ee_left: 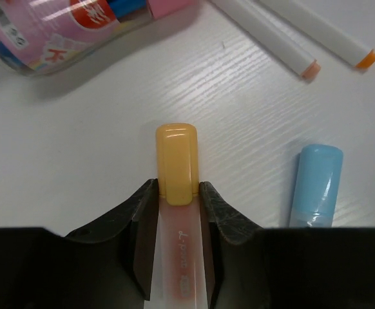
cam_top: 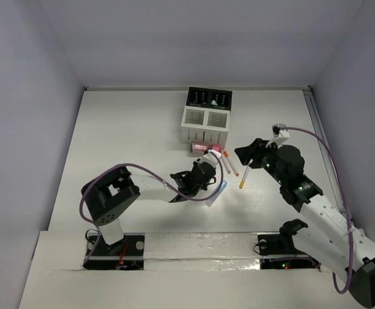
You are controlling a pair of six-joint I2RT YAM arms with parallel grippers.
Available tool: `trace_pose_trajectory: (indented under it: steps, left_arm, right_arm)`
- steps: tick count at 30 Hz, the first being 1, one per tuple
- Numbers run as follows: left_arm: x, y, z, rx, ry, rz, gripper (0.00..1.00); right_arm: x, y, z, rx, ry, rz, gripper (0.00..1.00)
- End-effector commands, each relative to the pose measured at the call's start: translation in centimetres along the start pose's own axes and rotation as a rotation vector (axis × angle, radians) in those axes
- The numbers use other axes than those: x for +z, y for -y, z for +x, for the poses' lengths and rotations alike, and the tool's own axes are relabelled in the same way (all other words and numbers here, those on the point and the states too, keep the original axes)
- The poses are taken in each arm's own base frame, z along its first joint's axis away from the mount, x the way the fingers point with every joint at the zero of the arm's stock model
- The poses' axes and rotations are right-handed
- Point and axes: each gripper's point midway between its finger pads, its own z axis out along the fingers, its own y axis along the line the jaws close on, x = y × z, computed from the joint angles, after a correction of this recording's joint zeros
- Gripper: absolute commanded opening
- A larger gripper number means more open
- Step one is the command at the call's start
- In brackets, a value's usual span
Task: Sort the stationery into containers
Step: Pick up the pen from the center of the board, then place the pen in the storage box.
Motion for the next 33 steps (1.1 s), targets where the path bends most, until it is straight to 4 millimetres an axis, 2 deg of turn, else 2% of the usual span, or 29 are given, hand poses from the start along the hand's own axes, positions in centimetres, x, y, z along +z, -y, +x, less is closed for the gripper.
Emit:
trace_pose_trajectory:
  steps: [1,2,5,6,7,9,11,12,13,14,15,16,17,18,19,20,21,22,23,24,25,26,27,28,31,33]
  left_arm:
    - [-2.9,-1.0,-7.9,-0.12,0.204,-0.025,0.0]
    - [-3.0,-2.0,-9.7,-0.159,0.249,-0.035,0.0]
    - [-4.2,-2.7,-15.2,-0.253,0.394,0.009,0.0]
    - [-4.4,-3.9,-17.5,-0.294,0.445,0.009,0.0]
    - [-4.3,-3.9,-18.7,-0.309,0.465,0.036,0.0]
    - [-4.1,-5.0,-22.3,-0.347,0.538,0.047,0.0]
    - [-3.8,-5.6,-24.8,-0.36,0.586,0.058,0.0]
    - [-4.1,-5.9,-27.4,-0.375,0.633,0.073,0.0]
    - [-2.4,-6.6,-27.6,-0.371,0.623,0.075,0.0]
    - [-1.9,-7.0,-28.6,-0.378,0.636,0.078,0.0]
    - [-2.4,-7.3,-31.6,-0.39,0.689,0.094,0.0]
    - [-0.3,-7.1,-31.3,-0.378,0.665,0.098,0.0]
    - [0.3,-7.5,-32.2,-0.374,0.669,0.089,0.0]
    - [-0.2,-8.3,-35.1,-0.384,0.724,0.08,0.0]
    - [2.0,-8.0,-34.7,-0.378,0.702,0.071,0.0]
    - [2.5,-8.7,-35.5,-0.373,0.713,0.052,0.0]
    - [2.0,-8.7,-37.8,-0.378,0.76,0.059,0.0]
    - [4.3,-8.3,-37.1,-0.368,0.735,0.056,0.0]
    - [4.9,-8.8,-37.6,-0.369,0.737,0.047,0.0]
    - [4.2,-8.7,-39.8,-0.376,0.784,0.058,0.0]
    - [6.5,-9.2,-39.0,-0.372,0.761,0.045,0.0]
    - [6.8,-9.0,-39.5,-0.374,0.766,0.048,0.0]
    - [6.4,-9.8,-41.2,-0.385,0.807,0.048,0.0]
    - [8.0,-9.3,-40.6,-0.382,0.79,0.061,0.0]
    - [8.9,-9.6,-41.9,-0.405,0.817,0.073,0.0]
    - [8.6,-10.2,-43.1,-0.417,0.854,0.08,0.0]
  right_arm:
    - [0.1,-0.8,-1.1,-0.01,0.043,-0.028,0.55]
    - [0.1,-0.8,-1.2,-0.012,0.045,-0.028,0.55]
    - [0.2,-0.7,-1.2,-0.013,0.044,-0.024,0.55]
    - [0.2,-0.7,-1.1,-0.013,0.042,-0.023,0.55]
    - [0.2,-0.7,-1.1,-0.013,0.042,-0.023,0.55]
    - [0.4,-0.6,-0.9,-0.013,0.036,-0.022,0.55]
    - [0.5,-0.5,-0.8,-0.011,0.032,-0.02,0.55]
    - [0.6,-0.5,-0.7,-0.011,0.029,-0.018,0.55]
    - [0.6,-0.5,-0.7,-0.011,0.028,-0.02,0.55]
    - [0.7,-0.5,-0.7,-0.011,0.028,-0.02,0.55]
    - [0.7,-0.5,-0.7,-0.009,0.025,-0.021,0.55]
    - [0.7,-0.6,-0.8,-0.008,0.028,-0.023,0.55]
    - [0.7,-0.5,-0.6,-0.009,0.026,-0.024,0.55]
    - [0.6,-0.7,-0.7,-0.008,0.027,-0.03,0.55]
    - [0.6,-0.7,-0.7,-0.007,0.027,-0.033,0.55]
    - [0.6,-0.7,-0.6,-0.005,0.024,-0.035,0.55]
    - [0.6,-0.8,-0.5,-0.004,0.023,-0.042,0.55]
    - [0.7,-0.9,-0.5,-0.004,0.023,-0.043,0.55]
    - [0.7,-0.8,-0.5,-0.004,0.02,-0.042,0.55]
    - [0.7,-0.8,-0.5,-0.005,0.02,-0.042,0.55]
    - [0.7,-0.9,-0.5,-0.004,0.021,-0.043,0.55]
    - [0.7,-0.9,-0.4,-0.004,0.02,-0.045,0.55]
    - [0.7,-1.0,-0.4,-0.004,0.019,-0.05,0.55]
    - [0.7,-1.0,-0.4,-0.003,0.018,-0.051,0.55]
    - [0.6,-1.2,-0.5,-0.001,0.025,-0.065,0.55]
    - [0.5,-1.2,-0.5,-0.002,0.027,-0.066,0.55]
